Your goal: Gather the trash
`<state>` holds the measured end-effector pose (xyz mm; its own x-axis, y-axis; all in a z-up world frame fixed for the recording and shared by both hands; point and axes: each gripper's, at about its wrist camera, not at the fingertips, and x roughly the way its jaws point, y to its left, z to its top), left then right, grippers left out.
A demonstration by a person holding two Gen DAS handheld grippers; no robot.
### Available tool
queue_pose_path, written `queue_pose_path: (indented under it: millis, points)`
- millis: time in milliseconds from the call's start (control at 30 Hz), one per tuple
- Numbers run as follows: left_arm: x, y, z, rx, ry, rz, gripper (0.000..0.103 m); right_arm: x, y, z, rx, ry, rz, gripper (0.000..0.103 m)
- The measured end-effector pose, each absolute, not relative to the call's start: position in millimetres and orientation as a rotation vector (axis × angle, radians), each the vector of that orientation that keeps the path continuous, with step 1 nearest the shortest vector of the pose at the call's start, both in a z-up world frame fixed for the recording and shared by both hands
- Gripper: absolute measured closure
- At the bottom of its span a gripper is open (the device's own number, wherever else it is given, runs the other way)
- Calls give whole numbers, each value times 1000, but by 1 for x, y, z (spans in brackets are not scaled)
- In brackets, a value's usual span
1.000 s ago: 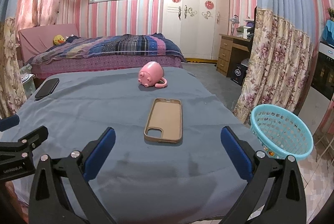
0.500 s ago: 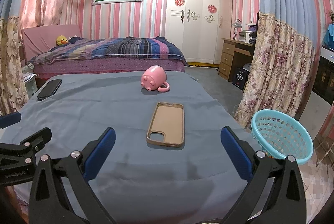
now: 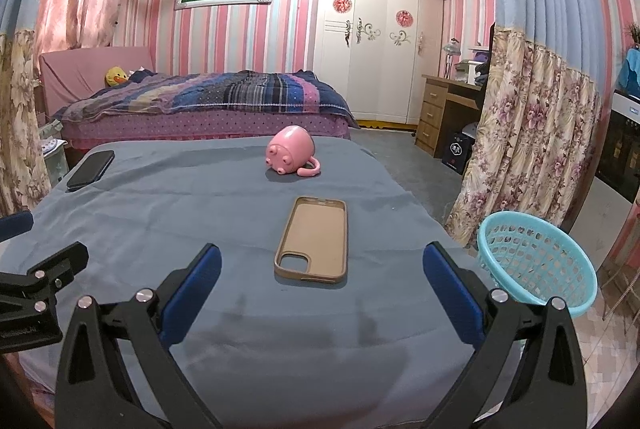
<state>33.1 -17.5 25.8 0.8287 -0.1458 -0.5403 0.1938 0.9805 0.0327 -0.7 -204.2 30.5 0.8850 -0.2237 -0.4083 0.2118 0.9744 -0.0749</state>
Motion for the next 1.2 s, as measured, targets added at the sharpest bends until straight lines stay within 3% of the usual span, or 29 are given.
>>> queue_pose_path:
  millis: [1200]
  points:
    - [34, -16, 22, 87, 564, -175, 6, -2, -207, 31, -21, 421, -227, 4]
